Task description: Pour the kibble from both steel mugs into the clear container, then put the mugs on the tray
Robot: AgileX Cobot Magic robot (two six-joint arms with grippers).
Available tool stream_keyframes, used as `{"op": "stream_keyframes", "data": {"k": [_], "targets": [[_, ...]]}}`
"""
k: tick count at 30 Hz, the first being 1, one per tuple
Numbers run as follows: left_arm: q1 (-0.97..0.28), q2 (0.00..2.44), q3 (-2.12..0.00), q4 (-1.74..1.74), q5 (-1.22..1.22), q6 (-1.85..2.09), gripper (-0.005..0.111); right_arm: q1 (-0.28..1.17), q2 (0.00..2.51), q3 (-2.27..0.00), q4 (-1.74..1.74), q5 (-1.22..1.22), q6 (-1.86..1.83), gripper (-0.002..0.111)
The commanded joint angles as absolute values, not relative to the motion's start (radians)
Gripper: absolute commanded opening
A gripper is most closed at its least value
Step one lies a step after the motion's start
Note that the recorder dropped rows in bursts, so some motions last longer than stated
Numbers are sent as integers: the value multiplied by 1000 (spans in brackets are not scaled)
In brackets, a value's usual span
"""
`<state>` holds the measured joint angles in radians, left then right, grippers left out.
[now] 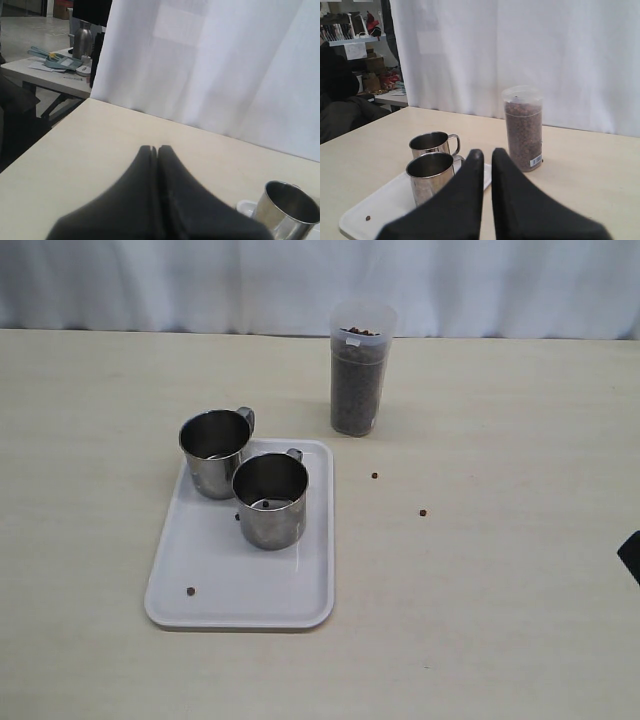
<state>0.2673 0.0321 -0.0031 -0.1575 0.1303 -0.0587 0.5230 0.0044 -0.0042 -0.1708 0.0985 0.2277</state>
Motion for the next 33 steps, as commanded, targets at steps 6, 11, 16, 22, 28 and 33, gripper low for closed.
{"op": "stream_keyframes", "data": {"k": [6, 11, 16, 22, 28, 33], "targets": [[260, 25, 0, -167, 128, -55, 0, 526, 0, 0, -168, 103, 223, 5], [170, 0, 0, -134, 157, -52, 0, 526, 0, 0, -168, 103, 223, 5], [124, 0, 0, -132, 159, -52, 0, 526, 0, 0, -168, 103, 223, 5], [122, 0, 0, -123, 152, -49, 0, 526, 0, 0, -168, 103, 223, 5], [122, 0, 0, -74, 151, -49, 0, 526, 0, 0, -168, 103, 223, 5], [122, 0, 0, 20, 151, -49, 0, 526, 0, 0, -168, 103, 223, 5]]}}
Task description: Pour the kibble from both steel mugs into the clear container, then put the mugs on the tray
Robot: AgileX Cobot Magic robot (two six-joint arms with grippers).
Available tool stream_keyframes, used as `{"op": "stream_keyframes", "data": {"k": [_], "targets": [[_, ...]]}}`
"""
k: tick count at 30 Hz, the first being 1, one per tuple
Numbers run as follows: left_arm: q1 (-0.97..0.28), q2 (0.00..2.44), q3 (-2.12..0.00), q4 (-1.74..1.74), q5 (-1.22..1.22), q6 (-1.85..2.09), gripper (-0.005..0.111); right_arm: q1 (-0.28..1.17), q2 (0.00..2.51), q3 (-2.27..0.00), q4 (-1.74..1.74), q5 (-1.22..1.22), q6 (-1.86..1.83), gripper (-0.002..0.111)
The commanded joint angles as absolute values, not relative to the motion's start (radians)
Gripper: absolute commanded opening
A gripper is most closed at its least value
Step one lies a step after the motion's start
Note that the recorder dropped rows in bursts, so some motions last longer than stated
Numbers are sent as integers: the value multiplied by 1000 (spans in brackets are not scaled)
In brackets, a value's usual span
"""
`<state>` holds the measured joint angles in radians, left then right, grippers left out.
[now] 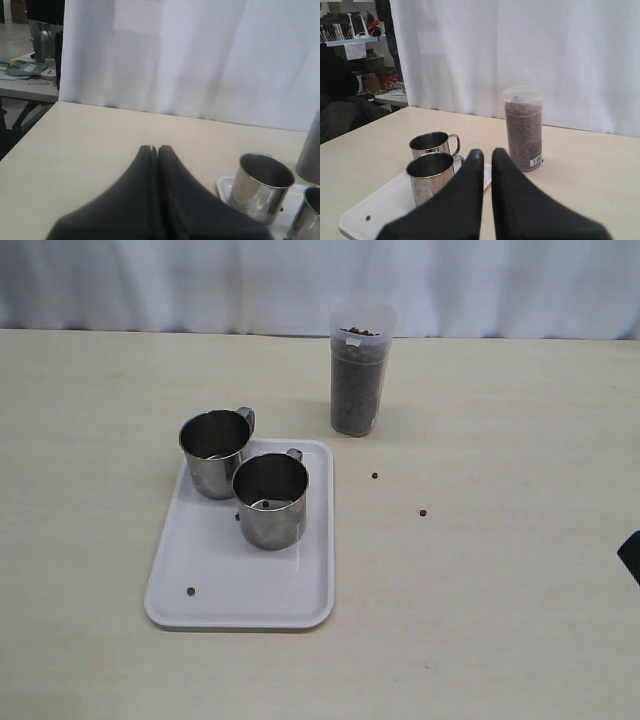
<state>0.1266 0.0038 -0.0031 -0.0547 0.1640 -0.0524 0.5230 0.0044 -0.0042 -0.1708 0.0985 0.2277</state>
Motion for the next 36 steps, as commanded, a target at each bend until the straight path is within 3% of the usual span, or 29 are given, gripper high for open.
{"op": "stream_keyframes", "data": {"k": [1, 30, 32, 36], "targets": [[122, 0, 0, 44, 151, -49, 0, 526, 0, 0, -168, 103, 223, 5], [122, 0, 0, 41, 151, -49, 0, 526, 0, 0, -206, 111, 221, 5], [122, 0, 0, 41, 151, -49, 0, 426, 0, 0, -193, 111, 221, 5], [122, 0, 0, 41, 151, -49, 0, 33, 0, 0, -119, 109, 221, 5]]}}
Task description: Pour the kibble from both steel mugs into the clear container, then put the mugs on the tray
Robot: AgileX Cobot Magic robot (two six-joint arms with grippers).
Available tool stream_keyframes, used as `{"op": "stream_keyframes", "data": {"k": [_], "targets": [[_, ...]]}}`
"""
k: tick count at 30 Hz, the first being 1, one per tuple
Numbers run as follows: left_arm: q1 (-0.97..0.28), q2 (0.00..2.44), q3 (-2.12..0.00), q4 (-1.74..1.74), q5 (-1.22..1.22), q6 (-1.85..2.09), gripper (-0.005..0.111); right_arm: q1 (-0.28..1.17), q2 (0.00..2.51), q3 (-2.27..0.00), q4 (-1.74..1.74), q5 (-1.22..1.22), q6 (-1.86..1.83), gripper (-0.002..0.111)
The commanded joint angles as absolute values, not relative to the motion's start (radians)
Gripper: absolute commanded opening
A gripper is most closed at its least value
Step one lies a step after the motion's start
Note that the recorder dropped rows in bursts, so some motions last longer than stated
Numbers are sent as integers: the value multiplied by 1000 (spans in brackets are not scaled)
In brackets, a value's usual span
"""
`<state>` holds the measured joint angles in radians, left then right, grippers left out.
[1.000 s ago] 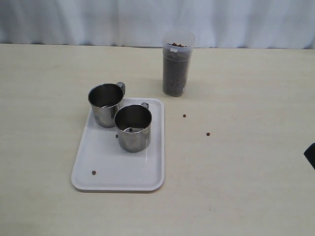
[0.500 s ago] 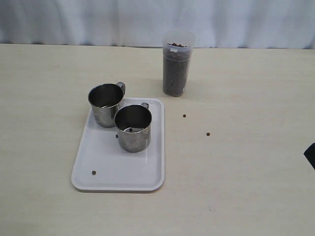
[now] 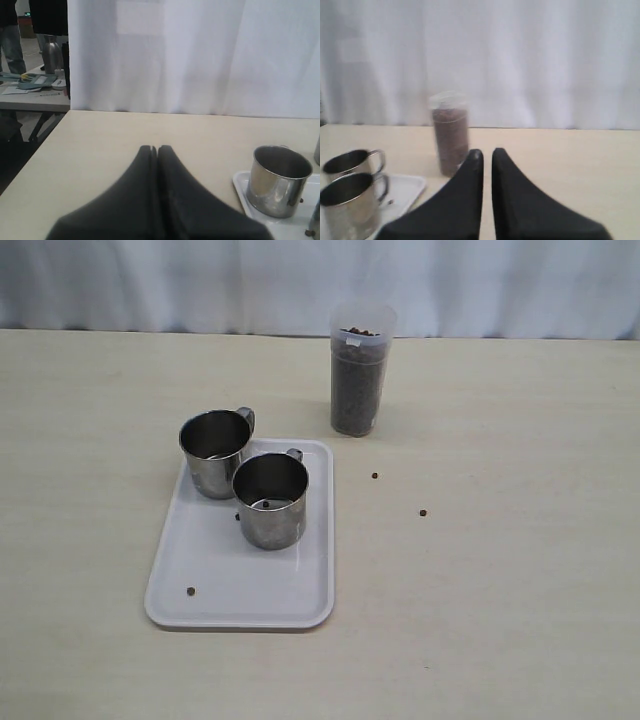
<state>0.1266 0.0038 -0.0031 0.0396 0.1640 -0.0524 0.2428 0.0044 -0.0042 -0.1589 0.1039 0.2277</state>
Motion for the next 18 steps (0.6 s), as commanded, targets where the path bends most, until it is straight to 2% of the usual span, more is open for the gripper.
{"op": "stream_keyframes", "data": {"k": [1, 7, 18], "targets": [[122, 0, 0, 41, 151, -49, 0, 2, 0, 0, -119, 109, 221, 5], [122, 0, 0, 41, 151, -49, 0, 70, 0, 0, -119, 109, 221, 5], [122, 0, 0, 41, 151, -49, 0, 73, 0, 0, -119, 109, 221, 5]]}}
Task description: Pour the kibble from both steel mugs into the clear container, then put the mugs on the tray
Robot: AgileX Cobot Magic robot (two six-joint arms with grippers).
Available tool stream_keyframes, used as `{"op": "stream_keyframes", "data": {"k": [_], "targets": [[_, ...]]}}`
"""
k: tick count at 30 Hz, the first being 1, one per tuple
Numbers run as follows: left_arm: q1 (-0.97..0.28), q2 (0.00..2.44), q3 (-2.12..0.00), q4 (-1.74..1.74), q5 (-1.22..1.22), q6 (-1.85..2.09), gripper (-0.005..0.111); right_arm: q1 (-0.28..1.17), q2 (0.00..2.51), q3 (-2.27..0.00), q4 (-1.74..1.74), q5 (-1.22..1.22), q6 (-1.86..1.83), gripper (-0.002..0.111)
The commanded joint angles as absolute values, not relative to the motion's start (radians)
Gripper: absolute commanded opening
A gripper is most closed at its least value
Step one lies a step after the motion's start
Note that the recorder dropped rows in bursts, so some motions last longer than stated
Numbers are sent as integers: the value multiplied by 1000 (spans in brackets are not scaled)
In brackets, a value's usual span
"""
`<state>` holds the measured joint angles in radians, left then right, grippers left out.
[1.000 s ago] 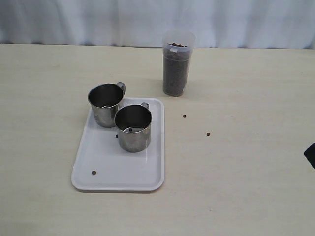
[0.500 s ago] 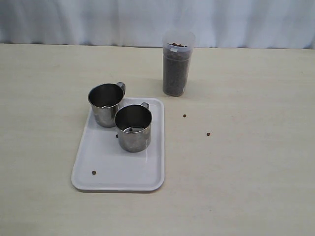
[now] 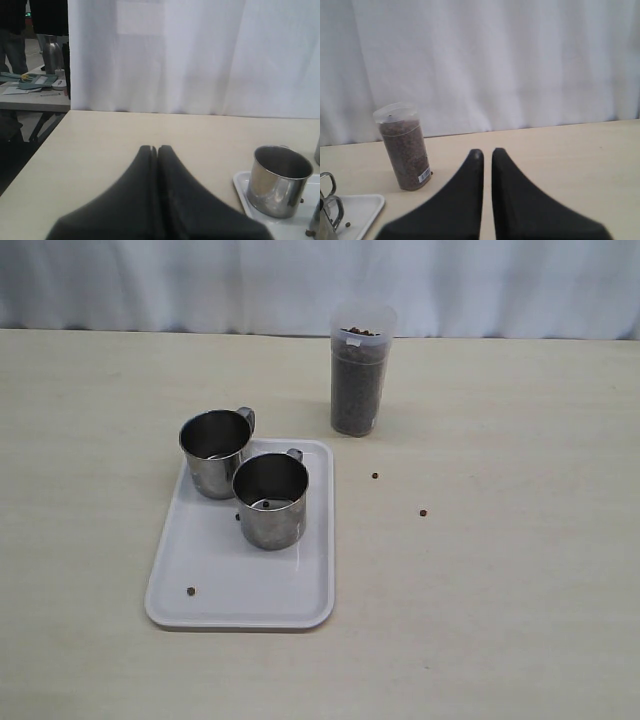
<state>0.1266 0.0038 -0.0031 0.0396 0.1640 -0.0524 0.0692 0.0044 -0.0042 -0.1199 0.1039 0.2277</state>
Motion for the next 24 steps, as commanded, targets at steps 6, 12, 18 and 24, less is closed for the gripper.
{"op": "stream_keyframes", "data": {"k": [6, 12, 18, 24], "targets": [[122, 0, 0, 41, 151, -49, 0, 73, 0, 0, -119, 109, 221, 5], [122, 0, 0, 41, 151, -49, 0, 73, 0, 0, -119, 109, 216, 5], [122, 0, 0, 41, 151, -49, 0, 73, 0, 0, -95, 139, 82, 5], [122, 0, 0, 41, 151, -49, 0, 71, 0, 0, 121, 133, -187, 5]]}}
